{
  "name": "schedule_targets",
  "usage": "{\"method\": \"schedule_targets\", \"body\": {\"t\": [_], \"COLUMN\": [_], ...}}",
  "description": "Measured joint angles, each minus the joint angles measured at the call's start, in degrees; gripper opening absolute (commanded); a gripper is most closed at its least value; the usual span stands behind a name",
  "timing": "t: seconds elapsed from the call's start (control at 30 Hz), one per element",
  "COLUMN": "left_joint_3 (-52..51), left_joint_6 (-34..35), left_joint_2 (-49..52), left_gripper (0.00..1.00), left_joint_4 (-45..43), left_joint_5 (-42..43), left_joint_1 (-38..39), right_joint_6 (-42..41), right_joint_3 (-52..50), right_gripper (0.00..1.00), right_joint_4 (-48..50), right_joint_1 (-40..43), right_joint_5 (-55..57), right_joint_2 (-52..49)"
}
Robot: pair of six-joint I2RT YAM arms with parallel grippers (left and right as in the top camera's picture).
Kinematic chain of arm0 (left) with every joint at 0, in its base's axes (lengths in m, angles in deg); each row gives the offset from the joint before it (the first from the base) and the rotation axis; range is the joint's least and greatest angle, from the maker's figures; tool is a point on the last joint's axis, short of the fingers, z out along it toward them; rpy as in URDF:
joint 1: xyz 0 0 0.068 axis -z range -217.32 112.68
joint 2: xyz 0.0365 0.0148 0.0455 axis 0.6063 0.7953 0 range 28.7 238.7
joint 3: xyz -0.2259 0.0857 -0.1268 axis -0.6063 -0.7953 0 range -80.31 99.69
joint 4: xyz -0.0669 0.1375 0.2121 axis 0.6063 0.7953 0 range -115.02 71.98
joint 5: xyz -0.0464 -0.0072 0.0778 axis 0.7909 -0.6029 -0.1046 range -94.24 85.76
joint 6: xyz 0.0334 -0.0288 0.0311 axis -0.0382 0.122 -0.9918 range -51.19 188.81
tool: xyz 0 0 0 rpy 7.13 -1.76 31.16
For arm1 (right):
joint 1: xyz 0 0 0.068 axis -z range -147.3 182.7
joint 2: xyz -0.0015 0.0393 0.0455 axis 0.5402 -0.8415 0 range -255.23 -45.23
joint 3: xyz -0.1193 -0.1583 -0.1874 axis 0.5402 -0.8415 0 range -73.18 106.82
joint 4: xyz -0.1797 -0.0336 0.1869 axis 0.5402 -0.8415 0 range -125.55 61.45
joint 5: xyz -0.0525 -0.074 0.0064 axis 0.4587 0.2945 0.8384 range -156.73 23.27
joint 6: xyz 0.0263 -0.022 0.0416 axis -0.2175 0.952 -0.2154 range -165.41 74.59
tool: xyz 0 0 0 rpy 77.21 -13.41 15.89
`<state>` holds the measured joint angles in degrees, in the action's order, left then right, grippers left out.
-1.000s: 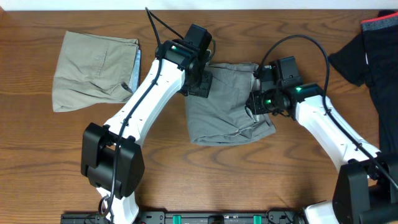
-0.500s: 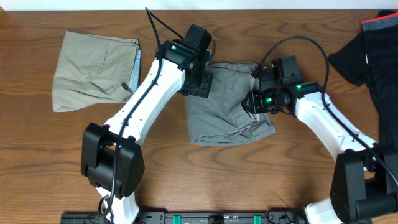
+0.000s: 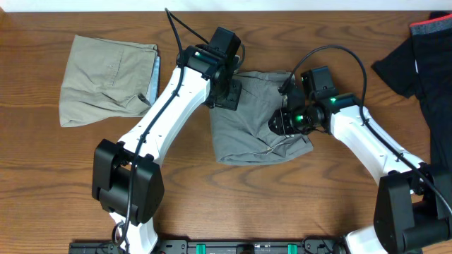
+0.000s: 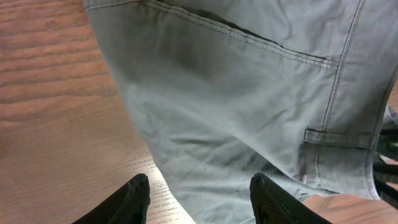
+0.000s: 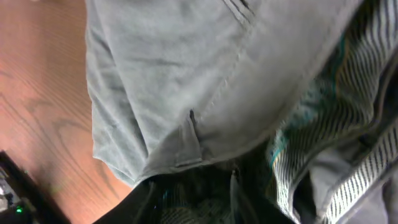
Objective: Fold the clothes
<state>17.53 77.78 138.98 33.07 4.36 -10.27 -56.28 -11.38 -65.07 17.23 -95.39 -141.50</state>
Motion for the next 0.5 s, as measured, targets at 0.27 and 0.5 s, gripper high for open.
{"method": "schedule_targets", "body": {"t": [0.27, 0.5], "left_joint_3": [0.0, 0.0], "left_joint_6": [0.0, 0.0], "left_joint_2": [0.0, 0.0], "left_gripper": [0.55, 0.55], "left_joint_4": [0.0, 0.0], "left_joint_5": [0.0, 0.0], "left_joint_1": [0.0, 0.0], "right_joint_6": [-5.7, -6.5], "right_joint_3": [0.0, 0.0], "right_gripper": [0.35, 0.31], "right_joint_4": [-0.3, 2.3], "right_joint_1": [0.0, 3.9], "right_joint_5": [1.2, 4.0], "right_joint_2": [0.0, 0.0]}}
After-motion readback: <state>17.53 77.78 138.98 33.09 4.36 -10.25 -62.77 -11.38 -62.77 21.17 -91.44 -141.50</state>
